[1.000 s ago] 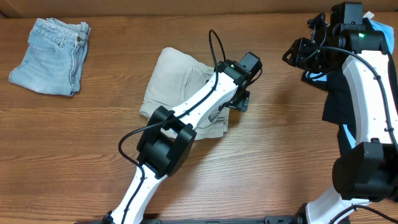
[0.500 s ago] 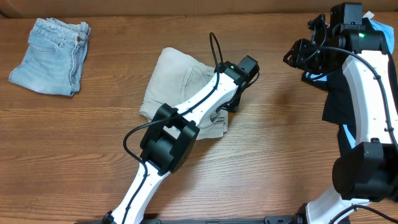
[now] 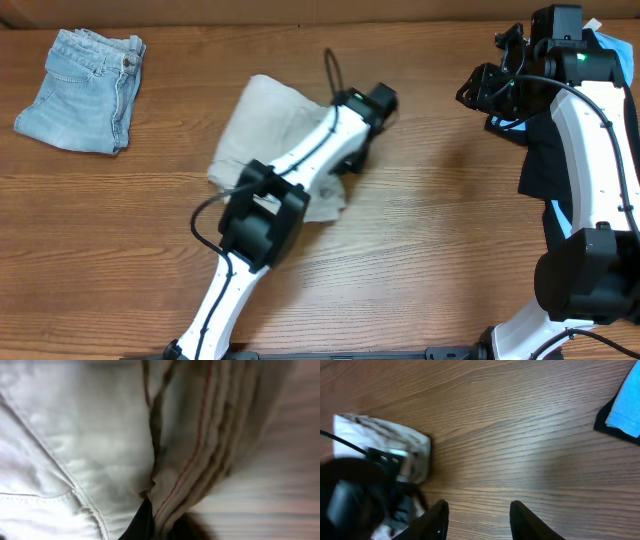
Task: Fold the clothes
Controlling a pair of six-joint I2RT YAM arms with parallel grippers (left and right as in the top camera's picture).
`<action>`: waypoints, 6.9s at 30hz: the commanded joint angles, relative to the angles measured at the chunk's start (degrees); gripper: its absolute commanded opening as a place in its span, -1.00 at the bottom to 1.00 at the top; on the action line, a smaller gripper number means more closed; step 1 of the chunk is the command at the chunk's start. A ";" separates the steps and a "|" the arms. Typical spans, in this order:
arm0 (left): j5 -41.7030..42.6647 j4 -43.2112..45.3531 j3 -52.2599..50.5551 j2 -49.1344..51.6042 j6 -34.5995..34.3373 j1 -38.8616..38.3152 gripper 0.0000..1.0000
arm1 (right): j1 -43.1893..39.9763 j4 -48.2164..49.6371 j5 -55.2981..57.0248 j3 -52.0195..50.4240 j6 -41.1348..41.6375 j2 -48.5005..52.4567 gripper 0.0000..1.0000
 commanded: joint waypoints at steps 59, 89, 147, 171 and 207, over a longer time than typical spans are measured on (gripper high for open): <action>11.82 20.39 43.30 0.63 36.11 70.55 -0.92 | 0.00 0.17 1.57 1.25 0.00 -1.53 -0.11; 13.81 2.89 43.30 8.37 35.15 50.99 0.23 | 1.99 2.32 2.49 1.25 0.02 -1.53 -0.11; 24.98 -1.07 54.95 0.72 25.29 51.32 1.00 | 2.27 -11.89 6.36 20.63 -0.20 -8.39 1.00; 26.45 -6.82 54.66 -18.34 23.56 49.35 0.99 | 2.27 -30.56 7.65 32.81 -0.20 -34.82 1.00; 26.45 -6.82 54.66 -18.34 23.56 49.35 1.00 | 3.89 56.63 9.35 -77.77 0.04 -86.44 1.00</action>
